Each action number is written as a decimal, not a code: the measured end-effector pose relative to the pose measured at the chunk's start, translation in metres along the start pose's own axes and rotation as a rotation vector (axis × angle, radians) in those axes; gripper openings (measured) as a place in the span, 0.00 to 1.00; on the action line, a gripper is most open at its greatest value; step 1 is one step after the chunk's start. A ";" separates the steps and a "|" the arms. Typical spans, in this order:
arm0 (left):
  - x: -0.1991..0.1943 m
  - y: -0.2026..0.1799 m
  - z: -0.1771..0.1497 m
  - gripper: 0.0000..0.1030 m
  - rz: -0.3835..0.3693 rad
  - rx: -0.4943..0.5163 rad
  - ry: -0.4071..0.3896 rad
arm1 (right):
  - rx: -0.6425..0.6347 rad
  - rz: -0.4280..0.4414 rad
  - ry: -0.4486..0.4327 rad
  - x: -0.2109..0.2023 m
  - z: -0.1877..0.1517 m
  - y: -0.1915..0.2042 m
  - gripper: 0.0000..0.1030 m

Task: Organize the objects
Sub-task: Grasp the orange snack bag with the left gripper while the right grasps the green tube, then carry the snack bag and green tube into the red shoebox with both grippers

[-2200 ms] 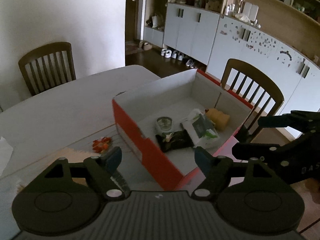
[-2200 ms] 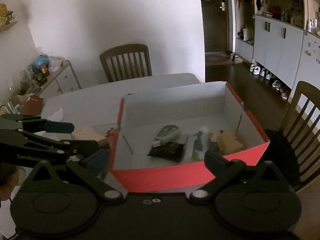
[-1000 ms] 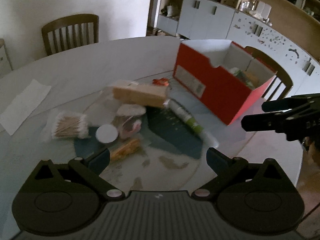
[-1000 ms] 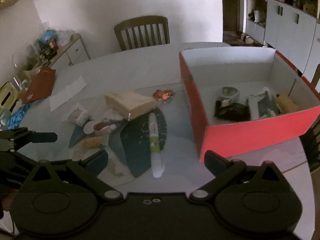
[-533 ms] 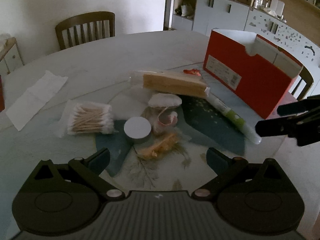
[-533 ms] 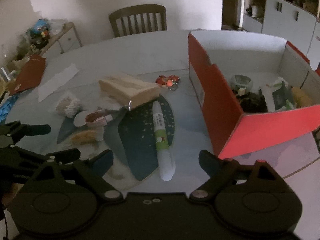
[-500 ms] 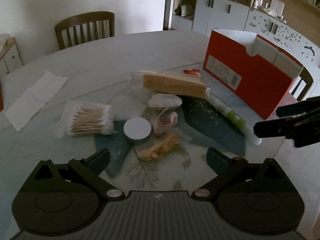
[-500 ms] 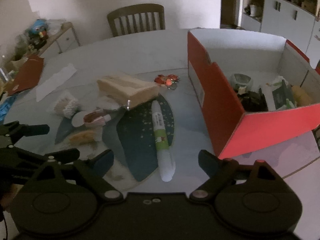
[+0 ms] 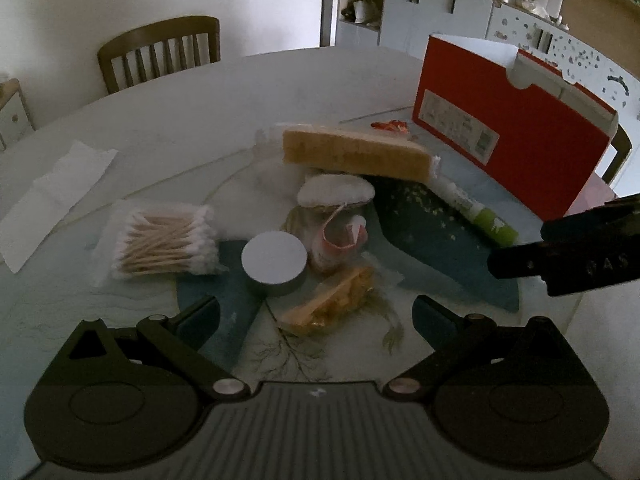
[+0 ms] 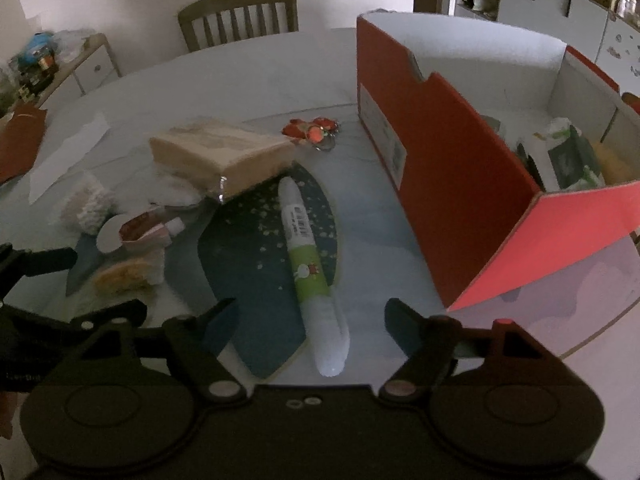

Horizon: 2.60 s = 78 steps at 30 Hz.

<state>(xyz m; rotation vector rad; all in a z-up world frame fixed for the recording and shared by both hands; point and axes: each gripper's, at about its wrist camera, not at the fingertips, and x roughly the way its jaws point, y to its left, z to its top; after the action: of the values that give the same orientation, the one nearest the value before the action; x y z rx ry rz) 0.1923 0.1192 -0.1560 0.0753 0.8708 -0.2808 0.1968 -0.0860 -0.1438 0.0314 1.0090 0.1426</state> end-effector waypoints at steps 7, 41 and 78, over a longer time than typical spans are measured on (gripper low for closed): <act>0.004 -0.006 0.001 0.85 -0.011 0.033 0.011 | -0.015 -0.015 -0.004 0.006 0.000 0.006 0.69; -0.019 -0.039 0.010 0.18 -0.092 -0.052 0.054 | -0.009 0.109 0.025 -0.033 -0.005 -0.007 0.20; -0.064 -0.149 0.112 0.18 -0.101 -0.032 -0.122 | 0.070 0.174 -0.259 -0.128 0.054 -0.136 0.20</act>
<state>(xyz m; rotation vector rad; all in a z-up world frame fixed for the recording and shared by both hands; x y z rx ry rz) 0.1957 -0.0302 -0.0277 -0.0154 0.7587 -0.3620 0.1897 -0.2351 -0.0201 0.1972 0.7518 0.2561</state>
